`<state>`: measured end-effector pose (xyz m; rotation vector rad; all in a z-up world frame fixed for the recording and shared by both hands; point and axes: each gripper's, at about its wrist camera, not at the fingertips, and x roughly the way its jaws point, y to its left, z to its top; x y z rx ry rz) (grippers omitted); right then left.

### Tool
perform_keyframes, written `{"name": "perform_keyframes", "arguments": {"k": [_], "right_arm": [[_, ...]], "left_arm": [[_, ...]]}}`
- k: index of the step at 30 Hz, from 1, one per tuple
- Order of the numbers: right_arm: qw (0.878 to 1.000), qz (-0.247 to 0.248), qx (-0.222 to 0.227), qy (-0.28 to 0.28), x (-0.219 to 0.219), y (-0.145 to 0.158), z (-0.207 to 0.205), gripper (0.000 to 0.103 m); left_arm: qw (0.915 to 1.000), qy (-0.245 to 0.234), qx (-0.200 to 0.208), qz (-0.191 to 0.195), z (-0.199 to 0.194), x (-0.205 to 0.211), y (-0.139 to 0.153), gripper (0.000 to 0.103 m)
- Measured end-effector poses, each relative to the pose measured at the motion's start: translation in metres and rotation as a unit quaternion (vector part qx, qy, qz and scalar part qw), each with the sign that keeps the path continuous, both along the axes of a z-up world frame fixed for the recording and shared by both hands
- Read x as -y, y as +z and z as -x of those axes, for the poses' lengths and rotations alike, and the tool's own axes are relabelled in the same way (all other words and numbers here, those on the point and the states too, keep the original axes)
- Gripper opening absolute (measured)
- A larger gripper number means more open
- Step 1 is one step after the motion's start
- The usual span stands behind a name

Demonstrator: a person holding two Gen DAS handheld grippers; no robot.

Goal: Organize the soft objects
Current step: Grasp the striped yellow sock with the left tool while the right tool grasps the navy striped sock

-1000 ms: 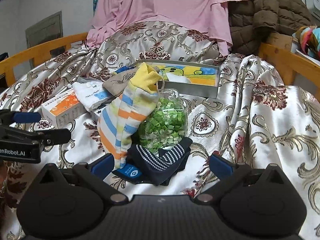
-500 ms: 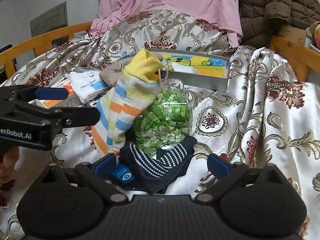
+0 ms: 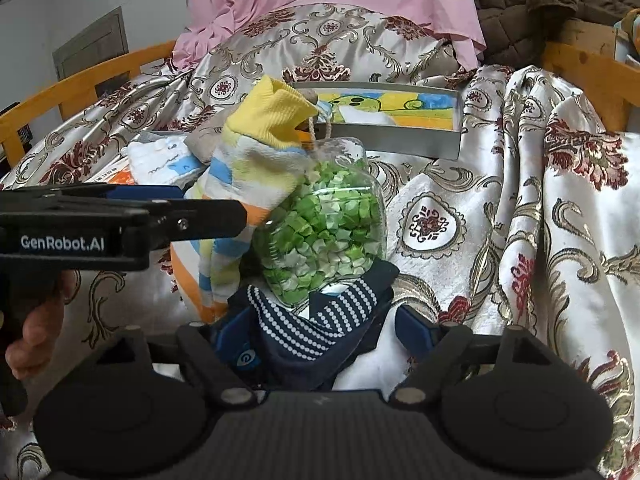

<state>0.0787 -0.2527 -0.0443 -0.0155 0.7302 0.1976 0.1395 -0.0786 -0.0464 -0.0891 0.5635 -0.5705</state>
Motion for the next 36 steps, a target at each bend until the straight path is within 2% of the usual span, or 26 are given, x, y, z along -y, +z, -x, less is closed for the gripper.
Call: {"name": "perform_keyframes", "arguments": {"k": [5, 8, 18, 28, 31, 36], "right_arm": [[1.000, 0.002, -0.005, -0.001, -0.001, -0.001, -0.001, 0.067], [1.000, 0.000, -0.008, -0.003, 0.000, -0.001, -0.001, 0.060], [1.000, -0.009, -0.016, 0.000, 0.000, -0.002, -0.001, 0.043], [1.000, -0.012, -0.011, 0.005, -0.002, 0.001, 0.002, 0.017], [1.000, -0.012, -0.006, 0.009, -0.003, 0.003, 0.004, 0.013], [1.000, -0.020, 0.015, 0.019, -0.004, 0.012, 0.011, 0.012]], "left_arm": [[0.9998, -0.011, -0.014, 0.010, 0.000, 0.001, -0.003, 0.058], [0.9996, -0.015, -0.019, 0.013, -0.001, 0.001, -0.004, 0.044], [0.9986, -0.003, -0.046, 0.027, -0.004, -0.005, -0.005, 0.016], [0.9984, 0.015, -0.047, 0.027, 0.005, -0.011, 0.006, 0.010], [0.9987, 0.018, -0.044, 0.020, 0.011, -0.011, 0.011, 0.009], [0.9983, 0.036, -0.043, 0.018, 0.025, -0.017, 0.023, 0.009]]}}
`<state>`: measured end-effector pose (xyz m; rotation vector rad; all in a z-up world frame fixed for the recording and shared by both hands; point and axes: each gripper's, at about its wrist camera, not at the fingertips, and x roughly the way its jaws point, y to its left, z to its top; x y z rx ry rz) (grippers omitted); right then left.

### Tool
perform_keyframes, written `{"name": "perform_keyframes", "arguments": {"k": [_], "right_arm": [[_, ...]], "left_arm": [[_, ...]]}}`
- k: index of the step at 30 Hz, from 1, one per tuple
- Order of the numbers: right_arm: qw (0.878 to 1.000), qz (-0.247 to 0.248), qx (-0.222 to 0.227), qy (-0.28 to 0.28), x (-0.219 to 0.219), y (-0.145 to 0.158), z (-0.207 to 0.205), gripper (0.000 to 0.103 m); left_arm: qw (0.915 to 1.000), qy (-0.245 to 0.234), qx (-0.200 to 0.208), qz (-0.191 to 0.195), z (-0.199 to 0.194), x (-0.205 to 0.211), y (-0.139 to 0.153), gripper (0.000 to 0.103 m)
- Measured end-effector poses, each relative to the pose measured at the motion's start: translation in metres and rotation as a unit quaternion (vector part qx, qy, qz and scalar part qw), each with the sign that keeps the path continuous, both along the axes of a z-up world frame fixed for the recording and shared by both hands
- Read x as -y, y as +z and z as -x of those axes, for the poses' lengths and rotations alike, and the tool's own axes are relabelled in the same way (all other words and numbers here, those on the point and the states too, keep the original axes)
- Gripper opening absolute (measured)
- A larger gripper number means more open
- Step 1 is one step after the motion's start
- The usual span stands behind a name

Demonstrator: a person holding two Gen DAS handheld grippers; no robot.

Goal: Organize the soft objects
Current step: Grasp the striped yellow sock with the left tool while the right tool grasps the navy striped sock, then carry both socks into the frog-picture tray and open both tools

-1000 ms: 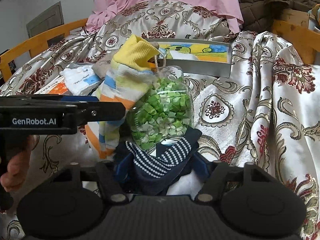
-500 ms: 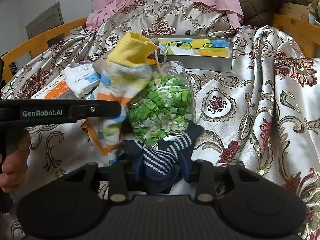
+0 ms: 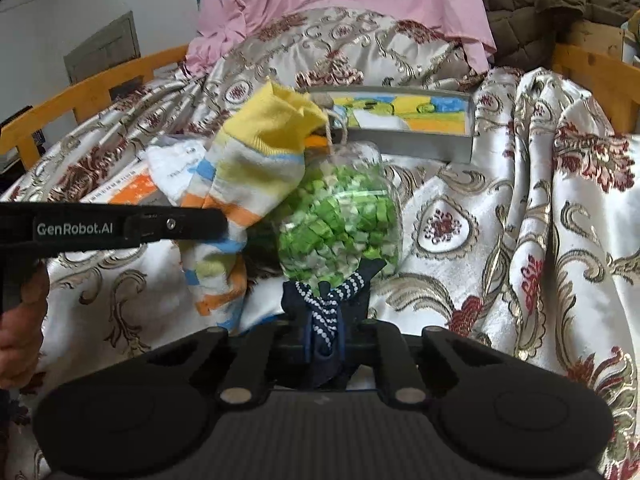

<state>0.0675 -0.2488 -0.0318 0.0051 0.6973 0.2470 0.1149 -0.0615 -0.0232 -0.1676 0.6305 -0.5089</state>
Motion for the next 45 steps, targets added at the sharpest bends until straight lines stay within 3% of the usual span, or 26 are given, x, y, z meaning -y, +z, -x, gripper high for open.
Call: {"name": "perform_keyframes", "arguments": {"k": [19, 28, 38, 45], "right_arm": [[0.993, -0.017, 0.117, 0.028, 0.001, 0.043, 0.055, 0.012], [0.988, -0.034, 0.150, 0.020, 0.007, 0.057, 0.066, 0.012], [0.982, -0.048, 0.181, 0.014, 0.008, 0.077, 0.054, 0.012], [0.980, -0.040, 0.193, 0.026, 0.010, 0.109, 0.000, 0.012]], "left_arm": [[0.9991, 0.040, -0.006, -0.011, 0.065, -0.017, 0.041, 0.007], [0.9980, 0.063, -0.004, 0.003, 0.073, -0.031, 0.078, 0.007], [0.9974, 0.069, 0.022, 0.009, 0.048, -0.037, 0.115, 0.008], [0.9953, 0.074, 0.037, 0.050, -0.014, -0.030, 0.136, 0.008]]}}
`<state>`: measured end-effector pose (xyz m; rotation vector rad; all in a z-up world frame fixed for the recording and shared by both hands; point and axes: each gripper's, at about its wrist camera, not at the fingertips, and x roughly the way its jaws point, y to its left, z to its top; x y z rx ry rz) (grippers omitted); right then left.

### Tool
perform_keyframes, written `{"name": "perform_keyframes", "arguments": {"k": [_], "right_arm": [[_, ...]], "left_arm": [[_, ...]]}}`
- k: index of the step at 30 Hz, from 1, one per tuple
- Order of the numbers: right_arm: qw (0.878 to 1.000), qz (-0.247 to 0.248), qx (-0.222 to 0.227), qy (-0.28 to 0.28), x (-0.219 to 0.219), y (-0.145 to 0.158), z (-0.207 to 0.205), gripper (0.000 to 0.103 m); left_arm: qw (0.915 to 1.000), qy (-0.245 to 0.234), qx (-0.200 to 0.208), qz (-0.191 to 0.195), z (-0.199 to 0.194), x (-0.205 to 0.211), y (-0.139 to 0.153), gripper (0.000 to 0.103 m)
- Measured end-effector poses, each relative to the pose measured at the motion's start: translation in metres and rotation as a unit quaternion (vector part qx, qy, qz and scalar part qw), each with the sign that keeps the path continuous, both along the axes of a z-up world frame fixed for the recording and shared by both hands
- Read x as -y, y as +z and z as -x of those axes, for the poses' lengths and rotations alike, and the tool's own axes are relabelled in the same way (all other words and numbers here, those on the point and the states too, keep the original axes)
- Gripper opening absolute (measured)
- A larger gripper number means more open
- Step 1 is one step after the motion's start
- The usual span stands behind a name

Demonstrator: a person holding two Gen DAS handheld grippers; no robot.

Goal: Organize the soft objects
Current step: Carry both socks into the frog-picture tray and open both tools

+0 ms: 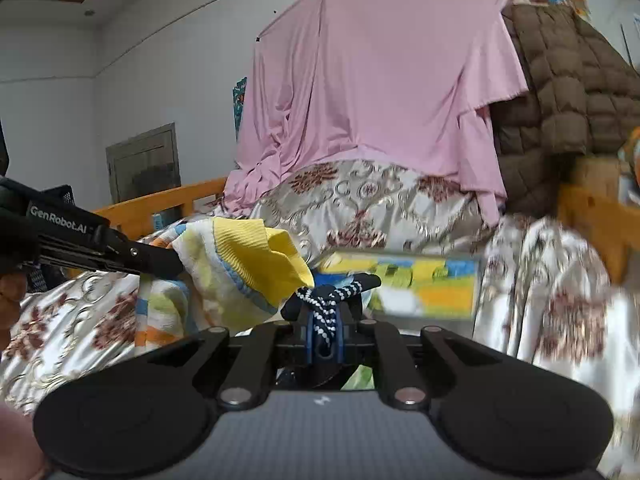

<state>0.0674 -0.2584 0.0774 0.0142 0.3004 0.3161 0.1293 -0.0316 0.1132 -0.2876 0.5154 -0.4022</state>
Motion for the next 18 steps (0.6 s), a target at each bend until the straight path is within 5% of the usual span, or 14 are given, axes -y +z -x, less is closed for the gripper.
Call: {"name": "perform_keyframes", "arguments": {"k": [9, 18], "right_arm": [[1.000, 0.013, 0.007, -0.012, 0.021, 0.030, -0.115, 0.012], [0.998, 0.040, -0.026, -0.051, 0.041, 0.007, -0.248, 0.012]], "left_arm": [[0.9992, -0.009, 0.037, 0.015, -0.120, 0.027, 0.015, 0.008], [0.9990, -0.034, 0.029, 0.002, -0.256, 0.065, -0.016, 0.008]]}}
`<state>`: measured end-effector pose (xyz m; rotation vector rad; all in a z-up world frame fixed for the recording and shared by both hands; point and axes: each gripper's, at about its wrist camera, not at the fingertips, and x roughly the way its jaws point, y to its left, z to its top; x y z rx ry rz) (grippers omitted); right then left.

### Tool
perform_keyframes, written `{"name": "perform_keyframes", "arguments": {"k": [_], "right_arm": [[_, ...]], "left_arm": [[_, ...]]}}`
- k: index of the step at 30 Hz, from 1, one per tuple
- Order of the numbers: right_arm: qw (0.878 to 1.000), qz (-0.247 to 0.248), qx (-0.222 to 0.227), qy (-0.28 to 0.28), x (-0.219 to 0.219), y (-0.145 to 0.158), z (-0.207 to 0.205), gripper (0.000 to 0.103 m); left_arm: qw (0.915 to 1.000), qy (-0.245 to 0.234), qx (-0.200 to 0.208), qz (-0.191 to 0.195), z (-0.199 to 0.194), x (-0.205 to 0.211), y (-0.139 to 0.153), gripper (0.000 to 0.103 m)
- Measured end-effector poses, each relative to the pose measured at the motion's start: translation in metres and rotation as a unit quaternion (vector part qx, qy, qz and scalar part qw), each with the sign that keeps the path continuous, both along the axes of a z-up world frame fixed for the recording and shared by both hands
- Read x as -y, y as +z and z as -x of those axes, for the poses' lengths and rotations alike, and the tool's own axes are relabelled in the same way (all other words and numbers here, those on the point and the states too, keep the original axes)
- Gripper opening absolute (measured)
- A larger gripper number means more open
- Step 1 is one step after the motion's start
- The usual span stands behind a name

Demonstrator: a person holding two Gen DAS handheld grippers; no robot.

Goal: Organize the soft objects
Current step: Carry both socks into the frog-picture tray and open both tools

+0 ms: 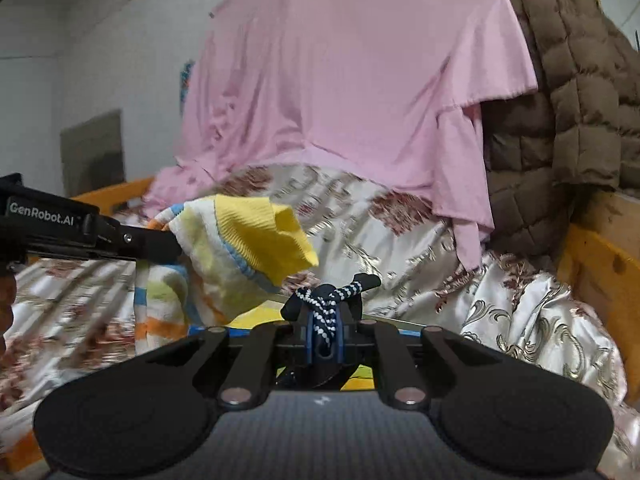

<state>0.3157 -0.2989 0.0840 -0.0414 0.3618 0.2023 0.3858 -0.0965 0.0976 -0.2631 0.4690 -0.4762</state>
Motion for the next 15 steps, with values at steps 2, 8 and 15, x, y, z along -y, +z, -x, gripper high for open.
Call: {"name": "perform_keyframes", "arguments": {"k": [2, 8, 15], "right_arm": [[1.000, 0.008, -0.015, -0.007, 0.002, -0.011, -0.024, 0.012], [0.997, 0.027, -0.074, -0.022, 0.009, -0.050, -0.074, 0.012], [0.990, 0.011, -0.141, -0.022, 0.024, -0.084, -0.088, 0.014]], "left_arm": [[0.9998, -0.001, -0.020, 0.007, -0.022, 0.007, -0.014, 0.008], [0.9973, -0.016, -0.070, -0.016, -0.062, 0.041, -0.057, 0.008], [0.9906, -0.039, -0.119, -0.056, -0.083, 0.065, -0.091, 0.008]]}}
